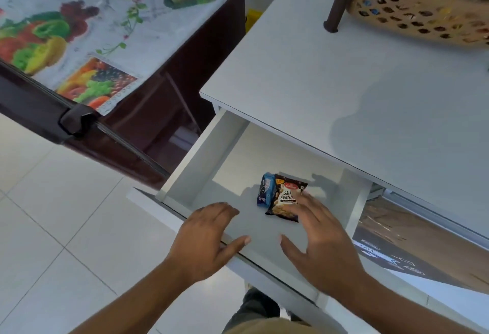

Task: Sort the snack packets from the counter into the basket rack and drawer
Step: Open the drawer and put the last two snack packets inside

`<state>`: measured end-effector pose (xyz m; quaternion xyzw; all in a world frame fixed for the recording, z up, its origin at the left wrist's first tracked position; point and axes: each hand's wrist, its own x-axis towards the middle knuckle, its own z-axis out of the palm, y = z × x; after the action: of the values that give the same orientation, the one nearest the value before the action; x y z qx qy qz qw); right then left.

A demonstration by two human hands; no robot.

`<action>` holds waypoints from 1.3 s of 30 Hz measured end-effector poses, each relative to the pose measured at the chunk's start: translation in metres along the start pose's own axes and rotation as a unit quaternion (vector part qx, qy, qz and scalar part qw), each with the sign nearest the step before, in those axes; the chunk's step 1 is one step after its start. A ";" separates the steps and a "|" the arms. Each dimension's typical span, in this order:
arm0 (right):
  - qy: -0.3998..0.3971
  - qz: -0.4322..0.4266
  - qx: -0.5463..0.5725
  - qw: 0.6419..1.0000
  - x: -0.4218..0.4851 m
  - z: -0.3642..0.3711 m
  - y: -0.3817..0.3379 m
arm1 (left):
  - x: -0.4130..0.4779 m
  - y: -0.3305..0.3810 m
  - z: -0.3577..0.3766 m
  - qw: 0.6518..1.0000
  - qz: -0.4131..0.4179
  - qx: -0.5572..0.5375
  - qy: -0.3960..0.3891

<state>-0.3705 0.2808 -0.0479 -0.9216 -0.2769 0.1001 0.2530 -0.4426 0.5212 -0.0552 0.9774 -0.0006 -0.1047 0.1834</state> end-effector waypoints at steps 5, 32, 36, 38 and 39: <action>-0.085 0.007 -0.012 0.996 -0.028 0.007 -0.026 | 0.002 0.005 0.009 0.999 -0.006 0.051 0.015; 0.103 0.011 -0.175 0.979 0.045 -0.013 0.037 | 0.133 0.031 -0.004 0.981 0.069 0.145 0.112; 0.119 0.015 -0.213 0.970 0.059 -0.021 0.048 | 0.154 0.036 -0.008 0.980 0.079 0.145 0.110; 0.130 0.034 -0.229 0.964 0.066 -0.026 0.052 | 0.164 0.038 -0.010 0.979 0.087 0.149 0.109; 0.131 0.047 -0.230 0.963 0.069 -0.027 0.054 | 0.169 0.038 -0.011 0.979 0.094 0.152 0.103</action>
<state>-0.2797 0.2694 -0.0557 -0.9719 -0.2136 -0.0762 0.0629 -0.2739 0.4829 -0.0658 0.9951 -0.0890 0.0156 0.0409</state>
